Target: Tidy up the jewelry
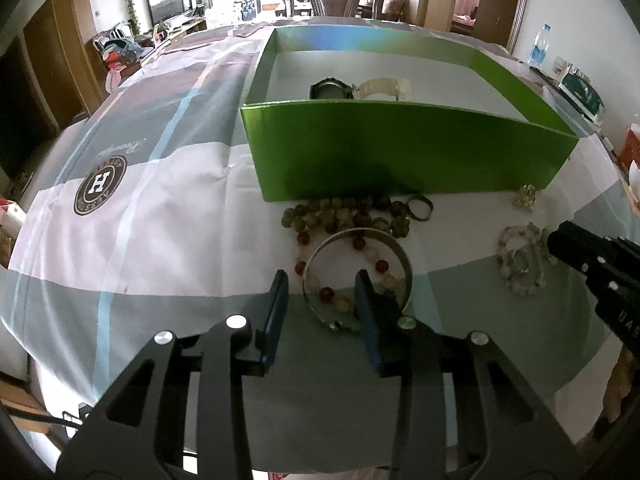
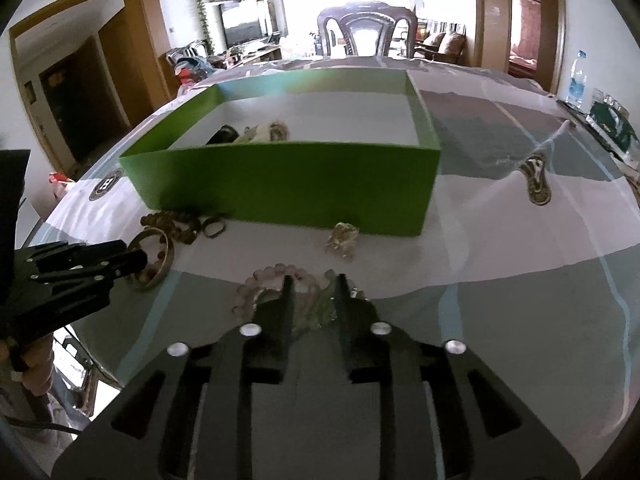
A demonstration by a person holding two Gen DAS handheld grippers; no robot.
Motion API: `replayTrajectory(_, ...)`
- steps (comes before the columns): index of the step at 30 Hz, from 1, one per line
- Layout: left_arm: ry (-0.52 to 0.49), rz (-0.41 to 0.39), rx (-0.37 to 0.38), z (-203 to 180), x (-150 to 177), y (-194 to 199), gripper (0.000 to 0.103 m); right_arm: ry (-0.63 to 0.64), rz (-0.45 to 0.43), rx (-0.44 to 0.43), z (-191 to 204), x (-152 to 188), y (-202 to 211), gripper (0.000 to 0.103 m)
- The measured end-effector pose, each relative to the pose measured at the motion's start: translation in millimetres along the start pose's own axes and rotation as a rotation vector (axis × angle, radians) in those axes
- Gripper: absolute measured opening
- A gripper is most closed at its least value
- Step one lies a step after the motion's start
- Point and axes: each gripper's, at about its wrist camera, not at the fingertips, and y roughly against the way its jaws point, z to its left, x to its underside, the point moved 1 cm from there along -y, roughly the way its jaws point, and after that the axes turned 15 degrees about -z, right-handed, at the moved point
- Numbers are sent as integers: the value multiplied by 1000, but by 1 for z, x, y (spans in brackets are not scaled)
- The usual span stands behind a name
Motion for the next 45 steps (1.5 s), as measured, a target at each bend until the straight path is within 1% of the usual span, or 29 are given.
replayTrajectory(5,-3,2,2,-2,2,-2,37,-9,8,15,-4,3,-3,22)
replayTrajectory(10,-3,-2,-16,-4,4,-1,38,-30,7,31,-15,5,-4,23)
replayTrajectory(20,-1,-14,-31,-7,8,3,40,-31,19,61,-24,7,-10,35)
replayTrajectory(36,-4,-18,-29,-8,7,3,41,0,24,68,-18,11,-11,35)
replayTrajectory(37,-4,-19,-29,-8,7,3,41,0,23,66,-18,11,-11,35)
replayTrajectory(38,-4,-19,-30,-8,7,3,41,0,22,63,-18,11,-11,30)
replayTrajectory(39,-7,-21,-31,-9,7,3,41,-2,21,58,-18,11,-11,29)
replayTrajectory(45,-8,-21,-32,-10,6,4,41,-14,13,46,-19,11,-9,28)
